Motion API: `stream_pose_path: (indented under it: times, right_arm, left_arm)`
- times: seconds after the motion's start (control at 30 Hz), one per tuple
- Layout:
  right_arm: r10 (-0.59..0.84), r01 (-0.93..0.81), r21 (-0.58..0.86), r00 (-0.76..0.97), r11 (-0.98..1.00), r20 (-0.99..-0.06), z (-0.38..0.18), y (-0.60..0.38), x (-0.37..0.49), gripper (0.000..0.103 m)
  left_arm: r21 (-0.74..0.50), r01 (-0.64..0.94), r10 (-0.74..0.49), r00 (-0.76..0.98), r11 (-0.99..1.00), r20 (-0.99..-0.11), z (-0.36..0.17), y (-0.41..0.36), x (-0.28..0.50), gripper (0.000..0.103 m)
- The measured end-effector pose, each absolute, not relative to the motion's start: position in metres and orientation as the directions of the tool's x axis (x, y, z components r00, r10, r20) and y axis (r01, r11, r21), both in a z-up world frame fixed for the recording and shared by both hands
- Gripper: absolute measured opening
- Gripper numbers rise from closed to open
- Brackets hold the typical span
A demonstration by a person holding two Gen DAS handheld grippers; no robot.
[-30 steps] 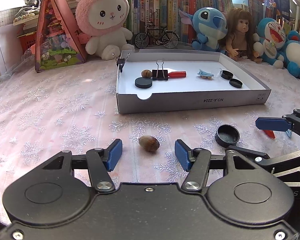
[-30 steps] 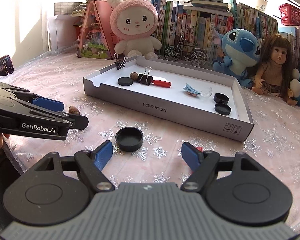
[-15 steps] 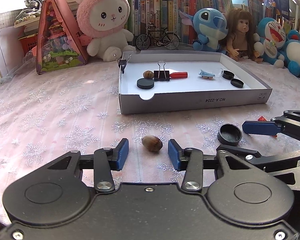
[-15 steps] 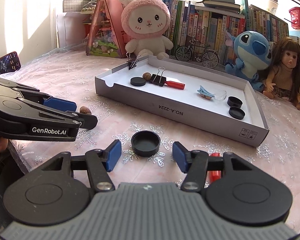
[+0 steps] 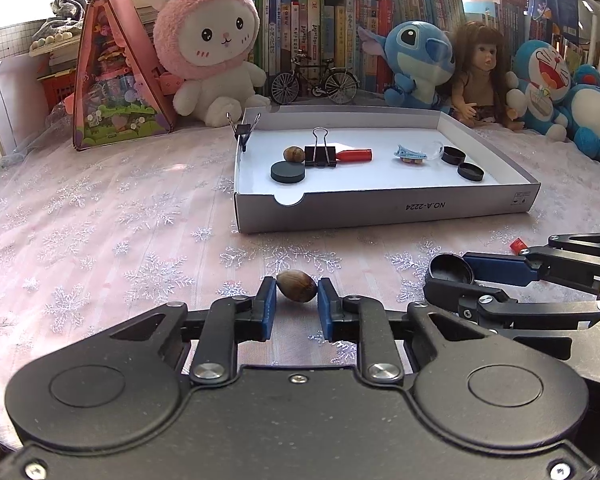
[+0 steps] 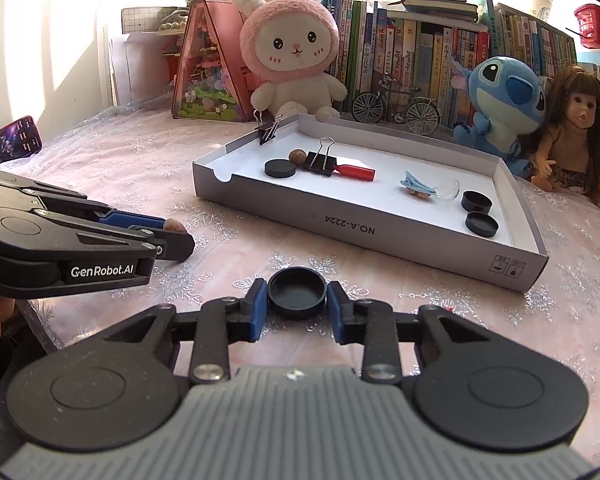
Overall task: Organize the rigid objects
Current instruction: 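Carry the nut in the left tool and black lid in the right tool over the tray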
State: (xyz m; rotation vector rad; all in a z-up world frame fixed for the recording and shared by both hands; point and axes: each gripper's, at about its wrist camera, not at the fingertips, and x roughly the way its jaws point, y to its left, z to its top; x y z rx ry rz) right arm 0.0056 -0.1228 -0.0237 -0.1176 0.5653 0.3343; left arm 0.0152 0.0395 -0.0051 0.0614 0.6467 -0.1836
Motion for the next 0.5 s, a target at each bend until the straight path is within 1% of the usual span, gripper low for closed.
stream_pose_path:
  times: [0.5]
  right_arm:
    - [0.227,-0.275,-0.016,0.825,0.961,-0.518,-0.012,-0.14,0.005,0.037]
  left_arm:
    - [-0.051,0.2,-0.191,0.786,0.978,-0.588,0.008,0.037,0.019,0.021]
